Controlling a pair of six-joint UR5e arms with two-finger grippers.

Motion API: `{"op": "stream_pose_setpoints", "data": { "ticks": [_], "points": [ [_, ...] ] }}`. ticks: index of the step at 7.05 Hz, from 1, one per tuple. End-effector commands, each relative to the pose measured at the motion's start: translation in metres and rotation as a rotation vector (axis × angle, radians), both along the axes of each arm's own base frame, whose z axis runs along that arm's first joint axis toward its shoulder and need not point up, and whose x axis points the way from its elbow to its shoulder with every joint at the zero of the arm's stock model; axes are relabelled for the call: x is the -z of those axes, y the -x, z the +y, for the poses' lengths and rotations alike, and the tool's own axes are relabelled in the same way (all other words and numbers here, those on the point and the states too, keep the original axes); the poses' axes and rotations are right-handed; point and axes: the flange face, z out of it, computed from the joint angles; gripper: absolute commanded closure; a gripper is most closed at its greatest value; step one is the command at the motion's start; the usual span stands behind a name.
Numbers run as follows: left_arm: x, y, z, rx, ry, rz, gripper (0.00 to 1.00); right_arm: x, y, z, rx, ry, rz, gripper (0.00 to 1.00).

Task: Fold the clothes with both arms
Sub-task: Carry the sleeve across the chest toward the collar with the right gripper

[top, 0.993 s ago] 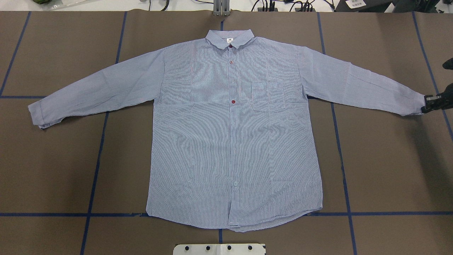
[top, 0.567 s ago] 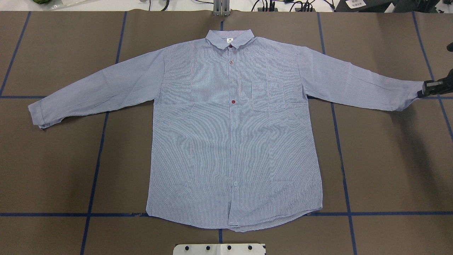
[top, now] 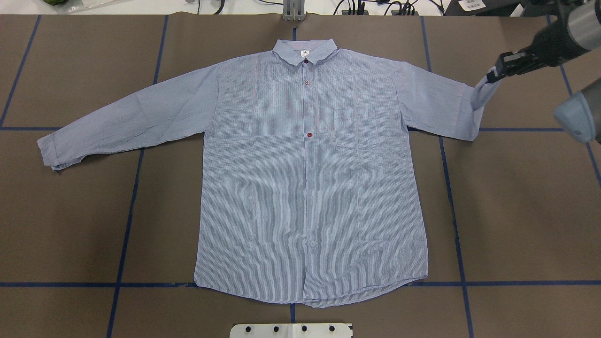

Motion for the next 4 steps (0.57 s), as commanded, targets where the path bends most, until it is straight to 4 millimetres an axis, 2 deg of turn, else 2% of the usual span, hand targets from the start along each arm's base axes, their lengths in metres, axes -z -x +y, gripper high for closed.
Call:
{"op": "stream_pose_setpoints", "data": {
  "ticks": [1, 4],
  "points": [
    [-0.001, 0.000, 0.000, 0.001, 0.002, 0.000, 0.00, 0.136, 0.087, -0.033, 0.045, 0.057, -0.044, 1.00],
    [-0.002, 0.001, 0.001, 0.001, 0.002, 0.000, 0.00, 0.235, 0.187, -0.038, 0.040, -0.008, -0.034, 1.00]
  ]
}}
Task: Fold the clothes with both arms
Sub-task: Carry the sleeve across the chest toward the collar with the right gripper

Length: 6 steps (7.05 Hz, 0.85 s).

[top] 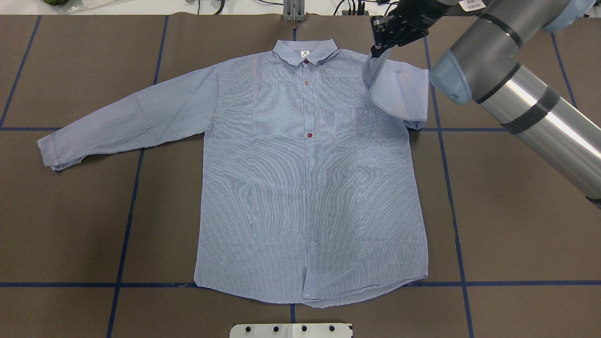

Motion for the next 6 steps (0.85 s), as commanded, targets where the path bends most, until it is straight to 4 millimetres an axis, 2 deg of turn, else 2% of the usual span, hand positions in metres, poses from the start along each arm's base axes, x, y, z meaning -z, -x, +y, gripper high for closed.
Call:
{"op": "stream_pose_setpoints", "data": {
  "ticks": [1, 2, 4, 5, 6],
  "points": [
    [-0.002, 0.000, 0.001, 0.000, 0.003, -0.002, 0.00, 0.067, 0.071, -0.010, 0.014, -0.033, 0.013, 1.00],
    [-0.005, 0.000, 0.000, -0.001, 0.008, -0.002, 0.00, 0.085, 0.090, -0.013, 0.006, -0.048, 0.025, 1.00],
    [-0.007, 0.000, 0.000, -0.001, 0.012, -0.002, 0.00, 0.102, 0.109, -0.006, 0.012, -0.067, 0.029, 1.00],
    [-0.006, 0.000, 0.000, 0.000, 0.012, -0.002, 0.00, 0.100, 0.131, 0.006, 0.011, -0.084, 0.048, 1.00],
    [-0.007, 0.000, 0.000, 0.000, 0.014, -0.002, 0.00, 0.090, 0.158, 0.014, 0.015, -0.083, 0.079, 1.00]
  ]
}}
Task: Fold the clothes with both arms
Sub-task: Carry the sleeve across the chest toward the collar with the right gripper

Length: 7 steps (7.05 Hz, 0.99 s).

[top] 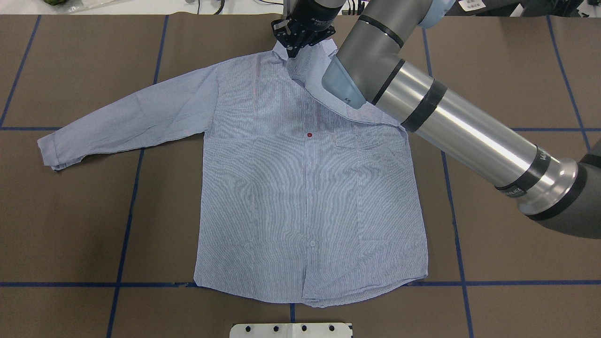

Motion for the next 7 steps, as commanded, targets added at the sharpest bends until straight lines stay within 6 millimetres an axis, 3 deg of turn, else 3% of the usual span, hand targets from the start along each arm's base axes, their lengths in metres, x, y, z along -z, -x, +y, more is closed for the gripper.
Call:
{"op": "stream_pose_setpoints", "data": {
  "ticks": [1, 3, 4, 5, 6, 7],
  "points": [
    [-0.001, 0.000, 0.000, 0.000, 0.003, 0.000, 0.00, -0.018, 0.061, 0.013, 0.017, -0.007, 0.048, 1.00],
    [-0.001, 0.000, 0.000, 0.000, 0.003, 0.000, 0.00, -0.019, 0.125, 0.014, -0.020, -0.059, 0.099, 1.00],
    [-0.005, 0.000, 0.000, 0.000, 0.011, 0.000, 0.00, -0.012, 0.148, 0.021, -0.051, -0.103, 0.076, 0.94],
    [-0.009, 0.000, -0.001, 0.001, 0.003, 0.000, 0.00, 0.009, 0.190, 0.056, -0.151, -0.203, 0.065, 0.01],
    [-0.013, 0.000, -0.001, 0.001, 0.007, 0.000, 0.00, 0.015, 0.202, 0.070, -0.179, -0.223, 0.067, 0.00],
    [-0.020, 0.000, -0.002, 0.001, 0.015, 0.002, 0.00, 0.018, 0.202, 0.072, -0.182, -0.219, 0.060, 0.00]
  ]
}}
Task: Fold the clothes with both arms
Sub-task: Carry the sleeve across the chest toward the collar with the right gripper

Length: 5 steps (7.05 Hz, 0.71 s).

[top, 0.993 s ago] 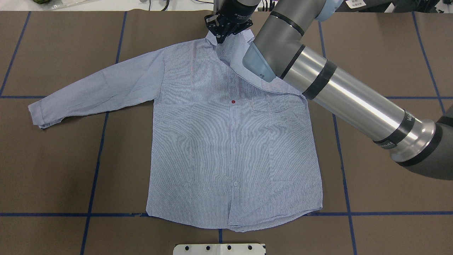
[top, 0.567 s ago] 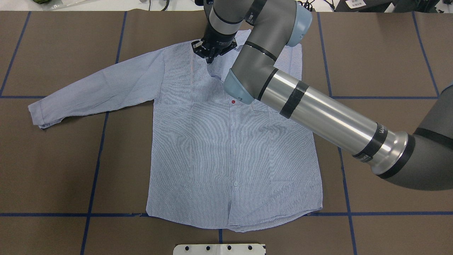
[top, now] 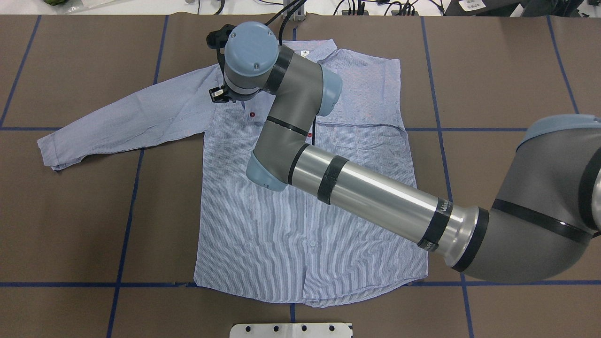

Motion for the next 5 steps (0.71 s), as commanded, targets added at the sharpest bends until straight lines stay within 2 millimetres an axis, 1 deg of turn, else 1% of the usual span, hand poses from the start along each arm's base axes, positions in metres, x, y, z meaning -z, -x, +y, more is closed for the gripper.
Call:
{"op": "stream_pose_setpoints", "data": {
  "ticks": [1, 2, 3, 4, 5],
  "points": [
    [-0.012, 0.000, -0.002, 0.001, -0.016, 0.002, 0.00, 0.008, 0.009, 0.011, -0.030, -0.020, -0.013, 0.00],
    [-0.020, 0.000, -0.003, 0.001, -0.024, 0.002, 0.00, 0.006, 0.009, 0.011, -0.041, 0.000, -0.020, 0.00],
    [-0.026, -0.001, -0.005, 0.010, -0.028, 0.002, 0.00, -0.001, 0.007, 0.013, -0.055, 0.025, -0.032, 0.00],
    [-0.021, -0.004, -0.011, 0.068, -0.006, 0.023, 0.00, -0.010, 0.003, 0.008, -0.069, 0.040, -0.022, 0.00],
    [-0.017, -0.021, -0.013, 0.109, 0.007, 0.051, 0.00, -0.021, -0.006, -0.001, -0.080, 0.054, -0.001, 0.00]
  ]
}}
